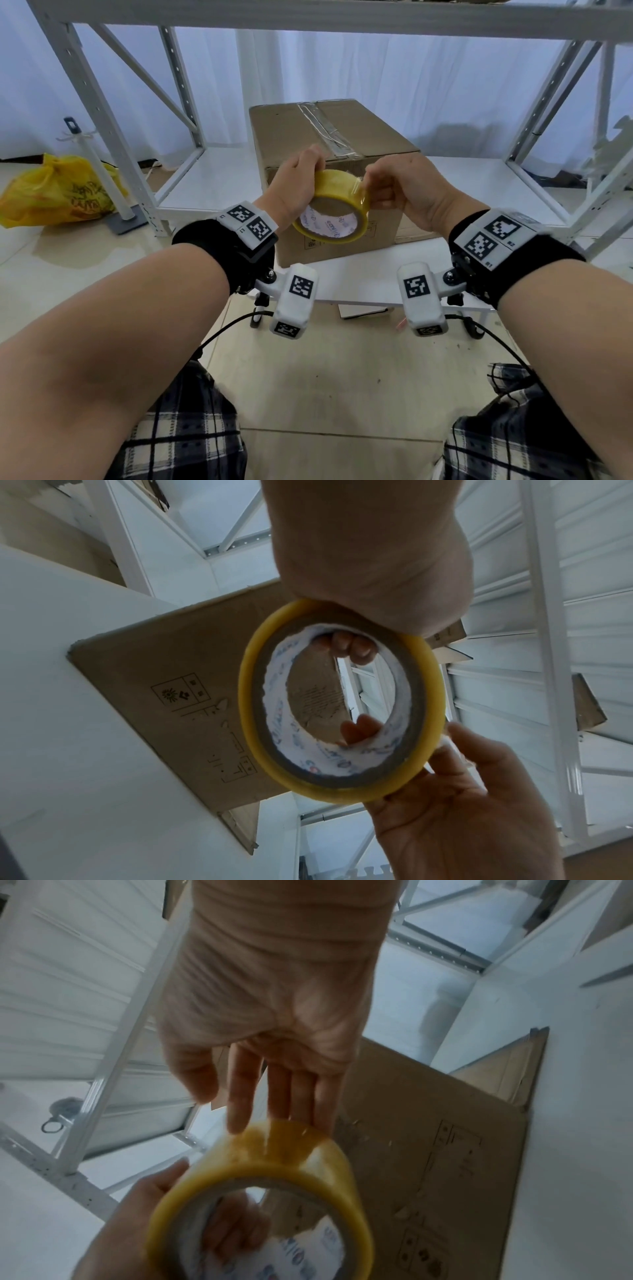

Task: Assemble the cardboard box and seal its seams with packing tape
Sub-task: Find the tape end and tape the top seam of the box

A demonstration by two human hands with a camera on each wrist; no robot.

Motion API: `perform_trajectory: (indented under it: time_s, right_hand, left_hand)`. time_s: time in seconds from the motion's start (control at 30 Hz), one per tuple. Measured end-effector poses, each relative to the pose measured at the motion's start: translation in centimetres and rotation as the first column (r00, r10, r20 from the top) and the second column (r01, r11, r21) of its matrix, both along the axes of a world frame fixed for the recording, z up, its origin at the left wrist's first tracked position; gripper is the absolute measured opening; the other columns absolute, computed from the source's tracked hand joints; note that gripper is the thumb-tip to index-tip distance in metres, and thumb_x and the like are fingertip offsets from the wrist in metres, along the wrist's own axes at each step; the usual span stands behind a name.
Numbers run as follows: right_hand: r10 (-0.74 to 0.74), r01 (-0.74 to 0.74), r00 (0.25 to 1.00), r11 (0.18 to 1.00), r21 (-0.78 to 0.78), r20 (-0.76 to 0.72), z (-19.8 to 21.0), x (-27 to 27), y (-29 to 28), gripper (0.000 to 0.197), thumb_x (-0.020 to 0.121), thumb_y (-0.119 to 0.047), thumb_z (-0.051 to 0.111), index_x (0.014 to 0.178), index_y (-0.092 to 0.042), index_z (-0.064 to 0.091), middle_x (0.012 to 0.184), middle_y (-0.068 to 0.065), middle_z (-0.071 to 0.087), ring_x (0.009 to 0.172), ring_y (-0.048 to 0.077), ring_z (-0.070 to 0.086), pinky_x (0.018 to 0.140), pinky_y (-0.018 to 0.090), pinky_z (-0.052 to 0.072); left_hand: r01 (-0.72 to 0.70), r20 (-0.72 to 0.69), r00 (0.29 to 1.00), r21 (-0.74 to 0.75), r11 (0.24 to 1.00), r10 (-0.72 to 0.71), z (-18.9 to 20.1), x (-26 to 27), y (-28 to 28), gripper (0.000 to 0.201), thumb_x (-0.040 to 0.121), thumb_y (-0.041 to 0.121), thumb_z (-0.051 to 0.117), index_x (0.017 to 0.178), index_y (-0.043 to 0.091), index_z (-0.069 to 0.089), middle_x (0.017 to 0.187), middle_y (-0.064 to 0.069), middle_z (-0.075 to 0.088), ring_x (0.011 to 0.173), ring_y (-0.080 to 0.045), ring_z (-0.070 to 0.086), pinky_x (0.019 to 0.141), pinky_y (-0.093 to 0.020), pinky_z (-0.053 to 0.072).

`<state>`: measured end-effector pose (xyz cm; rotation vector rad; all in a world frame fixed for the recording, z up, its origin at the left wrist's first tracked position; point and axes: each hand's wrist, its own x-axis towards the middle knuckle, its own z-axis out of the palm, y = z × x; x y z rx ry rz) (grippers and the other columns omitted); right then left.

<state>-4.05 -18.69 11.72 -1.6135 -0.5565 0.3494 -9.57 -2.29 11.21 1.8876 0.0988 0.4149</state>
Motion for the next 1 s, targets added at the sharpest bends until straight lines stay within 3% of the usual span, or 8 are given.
perform_trajectory:
  time_s: [0.1, 0.2, 0.27, 0.37, 0.5, 0.7, 0.87, 1.0]
  right_hand:
    - [-0.139, 0.145, 0.988, 0.985, -0.095, 0.068, 0.1, 0.1, 0.6, 0.027, 0.091, -0.026, 0.061, 0.070, -0.010, 0.058, 0.059, 0.003, 0.067, 0.053, 0.015, 0.064, 0.055, 0.028, 0.054]
    - [-0.137, 0.145, 0.982, 0.988, -0.061, 0.127, 0.4, 0.1, 0.8, 0.022, 0.092, -0.022, 0.062, 0.077, -0.014, 0.049, 0.067, 0.007, 0.069, 0.056, 0.017, 0.066, 0.049, 0.025, 0.052]
    - [-0.062, 0.067, 0.978, 0.998, -0.019, 0.200, 0.8, -0.2, 1.0, 0.016, 0.095, -0.016, 0.054, 0.079, -0.016, 0.053, 0.077, 0.005, 0.067, 0.068, 0.014, 0.064, 0.055, 0.023, 0.052]
    - [0.031, -0.019, 0.948, 0.999, -0.042, 0.318, 0.8, -1.0, 2.2, 0.019, 0.089, -0.018, 0.044, 0.077, -0.019, 0.059, 0.078, -0.003, 0.061, 0.074, 0.009, 0.056, 0.066, 0.021, 0.045]
    - [0.032, -0.028, 0.906, 0.999, -0.016, 0.422, 0.2, -1.4, 3.6, 0.021, 0.083, -0.023, 0.037, 0.073, -0.019, 0.056, 0.077, -0.003, 0.053, 0.078, 0.012, 0.047, 0.074, 0.028, 0.040]
    - [-0.081, 0.045, 0.890, 0.995, 0.092, 0.448, -0.3, -1.6, 3.6, 0.026, 0.086, -0.019, 0.033, 0.071, -0.014, 0.055, 0.069, -0.003, 0.050, 0.066, 0.004, 0.044, 0.065, 0.018, 0.039]
    - [-0.217, 0.114, 0.867, 0.963, 0.246, 0.449, -0.1, -2.0, 3.8, 0.027, 0.085, -0.014, 0.035, 0.068, -0.007, 0.055, 0.065, 0.002, 0.048, 0.065, 0.006, 0.044, 0.065, 0.019, 0.039]
    - [-0.257, 0.137, 0.856, 0.949, 0.283, 0.448, 0.0, -2.3, 3.7, 0.029, 0.086, -0.012, 0.037, 0.067, -0.002, 0.057, 0.063, 0.006, 0.048, 0.064, 0.009, 0.044, 0.062, 0.018, 0.039]
  left_hand:
    - [0.039, 0.082, 0.996, 0.103, 0.994, -0.047, 0.1, -0.1, 0.2, 0.032, 0.098, 0.025, 0.026, 0.070, 0.016, 0.039, 0.065, 0.004, 0.036, 0.063, -0.005, 0.036, 0.060, -0.018, 0.031]
    - [0.073, 0.124, 0.987, 0.216, 0.974, -0.101, -0.2, -0.2, 0.1, 0.032, 0.088, 0.031, 0.023, 0.064, 0.018, 0.039, 0.064, 0.005, 0.038, 0.058, 0.000, 0.036, 0.059, -0.013, 0.031]
    - [0.035, 0.142, 0.988, 0.159, 0.987, -0.058, -0.4, -0.1, 0.1, 0.033, 0.085, 0.031, 0.025, 0.060, 0.019, 0.042, 0.061, 0.007, 0.039, 0.058, 0.001, 0.037, 0.060, -0.014, 0.031]
    - [-0.003, 0.153, 0.988, -0.065, 0.998, 0.012, -0.3, 0.2, -0.2, 0.038, 0.089, 0.024, 0.029, 0.054, 0.016, 0.044, 0.047, 0.010, 0.041, 0.058, -0.008, 0.038, 0.061, -0.025, 0.033]
    - [-0.028, 0.158, 0.985, -0.248, 0.968, 0.069, 0.4, 0.2, -0.6, 0.044, 0.092, 0.009, 0.030, 0.050, 0.013, 0.042, 0.041, 0.011, 0.038, 0.051, -0.008, 0.037, 0.053, -0.022, 0.035]
    - [-0.024, 0.157, 0.985, -0.263, 0.964, 0.068, 0.7, 0.1, -1.0, 0.043, 0.092, 0.007, 0.030, 0.050, 0.012, 0.040, 0.038, 0.011, 0.036, 0.044, -0.002, 0.035, 0.050, -0.018, 0.034]
    - [-0.065, 0.166, 0.979, -0.279, 0.958, 0.115, 1.0, 0.2, -0.7, 0.045, 0.093, 0.008, 0.028, 0.050, 0.012, 0.042, 0.038, 0.011, 0.037, 0.044, -0.002, 0.036, 0.050, -0.020, 0.034]
    - [-0.042, 0.134, 0.987, -0.302, 0.952, 0.086, 1.1, 0.1, -0.9, 0.043, 0.093, 0.010, 0.029, 0.052, 0.012, 0.042, 0.037, 0.010, 0.037, 0.042, -0.003, 0.037, 0.049, -0.019, 0.035]
